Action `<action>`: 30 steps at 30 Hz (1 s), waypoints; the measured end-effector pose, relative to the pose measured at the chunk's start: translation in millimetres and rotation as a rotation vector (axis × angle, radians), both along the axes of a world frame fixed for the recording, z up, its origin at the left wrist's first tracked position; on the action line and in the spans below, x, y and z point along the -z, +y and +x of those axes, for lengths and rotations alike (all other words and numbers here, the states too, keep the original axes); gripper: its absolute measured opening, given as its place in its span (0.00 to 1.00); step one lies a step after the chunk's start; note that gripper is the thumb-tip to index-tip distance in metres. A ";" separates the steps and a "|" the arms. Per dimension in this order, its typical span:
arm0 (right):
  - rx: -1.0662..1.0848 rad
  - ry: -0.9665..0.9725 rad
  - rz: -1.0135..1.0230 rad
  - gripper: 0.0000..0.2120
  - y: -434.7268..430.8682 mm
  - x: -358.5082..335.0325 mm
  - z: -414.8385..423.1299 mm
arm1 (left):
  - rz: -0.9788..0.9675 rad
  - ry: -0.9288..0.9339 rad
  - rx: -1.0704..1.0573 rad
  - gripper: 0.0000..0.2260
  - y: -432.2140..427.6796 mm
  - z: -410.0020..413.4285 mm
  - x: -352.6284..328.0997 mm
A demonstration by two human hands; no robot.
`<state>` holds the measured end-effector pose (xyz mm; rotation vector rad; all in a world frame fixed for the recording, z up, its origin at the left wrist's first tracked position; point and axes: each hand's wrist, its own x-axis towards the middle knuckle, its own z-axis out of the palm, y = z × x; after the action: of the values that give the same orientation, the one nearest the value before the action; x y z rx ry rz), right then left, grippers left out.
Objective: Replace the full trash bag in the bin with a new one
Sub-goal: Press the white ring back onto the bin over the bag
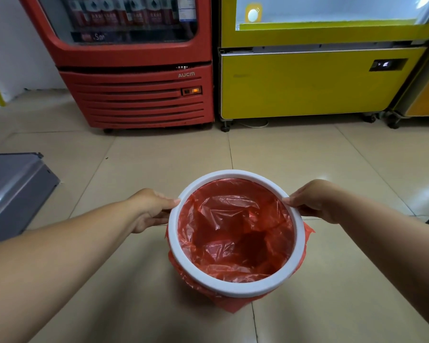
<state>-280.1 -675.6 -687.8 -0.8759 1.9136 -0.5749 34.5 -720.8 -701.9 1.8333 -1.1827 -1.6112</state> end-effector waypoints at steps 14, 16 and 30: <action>0.039 0.140 -0.143 0.08 -23.6 15.2 -13.7 | -0.146 0.045 -0.067 0.05 -20.4 -20.0 8.7; -0.018 0.246 -0.181 0.09 -24.2 15.7 -14.7 | -0.151 0.052 -0.077 0.05 -23.7 -24.8 10.2; -1.184 0.460 -0.121 0.14 52.2 -12.8 38.2 | -0.554 -0.526 1.337 0.11 40.4 -52.1 -22.7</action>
<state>-241.8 -623.4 -675.0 -2.0899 1.3556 0.2631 -17.6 -680.4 -679.2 1.0367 -3.1003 -0.9689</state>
